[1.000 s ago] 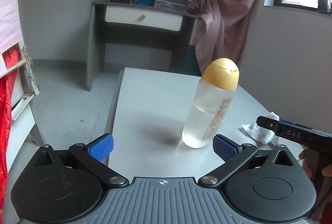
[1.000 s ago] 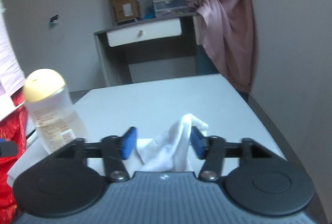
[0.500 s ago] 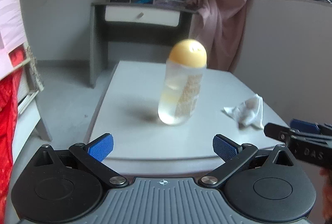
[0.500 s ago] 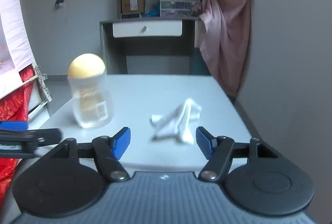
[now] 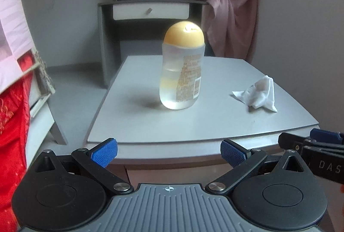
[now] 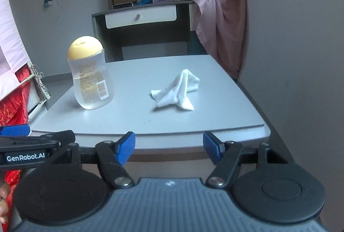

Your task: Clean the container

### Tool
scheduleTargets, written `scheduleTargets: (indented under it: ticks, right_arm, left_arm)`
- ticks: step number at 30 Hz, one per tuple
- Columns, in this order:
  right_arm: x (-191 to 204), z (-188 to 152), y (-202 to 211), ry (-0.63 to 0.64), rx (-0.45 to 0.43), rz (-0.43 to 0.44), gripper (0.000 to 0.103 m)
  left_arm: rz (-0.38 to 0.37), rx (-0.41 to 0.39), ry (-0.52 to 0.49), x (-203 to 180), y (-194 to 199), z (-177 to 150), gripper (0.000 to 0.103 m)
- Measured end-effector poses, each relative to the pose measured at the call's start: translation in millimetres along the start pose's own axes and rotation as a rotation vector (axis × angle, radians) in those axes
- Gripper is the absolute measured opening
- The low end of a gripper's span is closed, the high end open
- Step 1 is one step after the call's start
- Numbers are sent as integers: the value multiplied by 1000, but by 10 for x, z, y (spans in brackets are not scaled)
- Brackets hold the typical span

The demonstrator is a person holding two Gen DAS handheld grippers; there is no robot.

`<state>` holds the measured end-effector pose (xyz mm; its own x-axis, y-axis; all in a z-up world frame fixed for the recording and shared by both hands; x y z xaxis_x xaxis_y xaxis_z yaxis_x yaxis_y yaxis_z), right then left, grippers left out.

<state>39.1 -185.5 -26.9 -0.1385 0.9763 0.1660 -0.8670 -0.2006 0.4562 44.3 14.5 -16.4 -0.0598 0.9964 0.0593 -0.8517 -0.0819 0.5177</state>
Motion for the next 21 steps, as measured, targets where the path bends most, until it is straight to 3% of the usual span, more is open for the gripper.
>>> scheduleTargets:
  ticks: [21]
  right_arm:
    - [60,27,-19,12,0,27,69]
  left_arm:
    - [45,-3,-9,30,8,17,103]
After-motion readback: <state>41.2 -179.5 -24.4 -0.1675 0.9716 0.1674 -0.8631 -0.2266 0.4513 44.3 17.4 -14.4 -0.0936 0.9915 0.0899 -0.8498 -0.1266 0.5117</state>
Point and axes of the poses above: each gripper's, at about its wrist camera, not at the fingertips, and y roughly against the way its jaws point, x to its left, z to its top, the point moved 6 cm from there along -y, roughly the way its jaws point, and after that the axes turned 7 degrees about z, right-handed, at the moved point
